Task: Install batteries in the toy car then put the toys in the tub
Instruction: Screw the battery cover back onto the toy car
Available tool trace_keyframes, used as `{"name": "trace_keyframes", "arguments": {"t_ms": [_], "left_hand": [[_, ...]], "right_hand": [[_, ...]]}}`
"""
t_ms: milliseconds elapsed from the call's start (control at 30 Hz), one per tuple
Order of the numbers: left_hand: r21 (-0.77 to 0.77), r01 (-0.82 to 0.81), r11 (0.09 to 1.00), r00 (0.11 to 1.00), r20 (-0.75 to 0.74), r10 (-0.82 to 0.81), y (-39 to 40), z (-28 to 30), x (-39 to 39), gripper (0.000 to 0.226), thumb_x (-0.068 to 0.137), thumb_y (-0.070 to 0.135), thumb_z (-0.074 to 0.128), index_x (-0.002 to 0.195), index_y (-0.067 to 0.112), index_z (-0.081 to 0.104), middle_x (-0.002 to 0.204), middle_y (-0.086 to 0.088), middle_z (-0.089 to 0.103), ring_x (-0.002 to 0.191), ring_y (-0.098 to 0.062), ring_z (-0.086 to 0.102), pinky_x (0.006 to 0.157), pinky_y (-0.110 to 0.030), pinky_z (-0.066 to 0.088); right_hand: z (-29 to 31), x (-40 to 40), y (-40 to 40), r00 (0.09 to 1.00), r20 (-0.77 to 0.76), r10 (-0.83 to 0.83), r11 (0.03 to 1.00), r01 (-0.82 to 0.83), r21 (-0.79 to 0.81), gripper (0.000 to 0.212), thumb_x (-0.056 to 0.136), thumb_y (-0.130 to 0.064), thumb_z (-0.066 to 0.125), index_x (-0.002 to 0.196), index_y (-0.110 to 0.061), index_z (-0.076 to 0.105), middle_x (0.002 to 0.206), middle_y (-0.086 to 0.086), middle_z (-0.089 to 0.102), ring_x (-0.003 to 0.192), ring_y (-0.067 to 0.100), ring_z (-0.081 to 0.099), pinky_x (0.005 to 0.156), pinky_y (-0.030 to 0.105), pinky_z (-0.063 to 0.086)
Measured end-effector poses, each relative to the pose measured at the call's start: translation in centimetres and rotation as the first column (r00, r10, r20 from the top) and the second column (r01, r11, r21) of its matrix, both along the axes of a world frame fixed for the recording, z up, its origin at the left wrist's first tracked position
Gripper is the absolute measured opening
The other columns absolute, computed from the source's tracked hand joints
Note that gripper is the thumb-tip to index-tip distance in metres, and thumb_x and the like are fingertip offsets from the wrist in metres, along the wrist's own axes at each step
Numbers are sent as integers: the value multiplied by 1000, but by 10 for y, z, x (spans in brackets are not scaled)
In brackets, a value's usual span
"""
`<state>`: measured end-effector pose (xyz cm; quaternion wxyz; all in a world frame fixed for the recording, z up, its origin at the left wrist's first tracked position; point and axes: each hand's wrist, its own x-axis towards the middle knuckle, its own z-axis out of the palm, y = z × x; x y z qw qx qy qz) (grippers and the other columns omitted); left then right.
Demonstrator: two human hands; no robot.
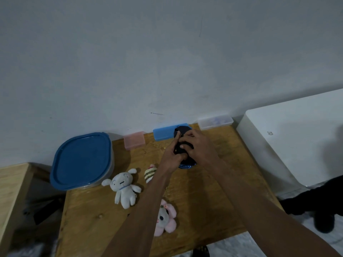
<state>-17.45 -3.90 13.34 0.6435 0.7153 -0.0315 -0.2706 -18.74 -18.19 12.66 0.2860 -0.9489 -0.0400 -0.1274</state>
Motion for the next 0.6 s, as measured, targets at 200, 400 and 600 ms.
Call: {"name": "trace_keyframes", "arguments": {"t_ms": [200, 400, 600], "left_hand": [[-19, -8, 1000, 1000, -22, 8, 1, 1, 5, 87, 91, -13, 54, 157, 37, 27, 139, 5, 47, 110, -6, 56, 81, -22, 56], [5, -1, 1000, 1000, 5, 1, 0, 2, 5, 90, 88, -21, 46, 157, 34, 28, 129, 11, 49, 102, 2, 56, 76, -20, 56], [3, -23, 1000, 999, 26, 23, 2, -1, 3, 91, 84, -24, 47, 156, 29, 34, 134, 6, 46, 100, 0, 57, 69, -16, 55]], "right_hand": [[1, 3, 1, 999, -33, -12, 1000, 12, -22, 29, 90, -24, 71, 119, -21, 72, 113, -1, 61, 104, 16, 58, 89, 31, 52], [7, 7, 11, 988, -103, -115, 989, 123, 76, 31, 90, -39, 70, 116, -24, 68, 101, -5, 64, 90, 11, 59, 77, 23, 50], [10, 9, 14, 936, -318, -153, 944, 233, 232, 43, 84, -37, 78, 120, -24, 60, 90, -6, 62, 82, 9, 61, 70, 22, 49]]}}
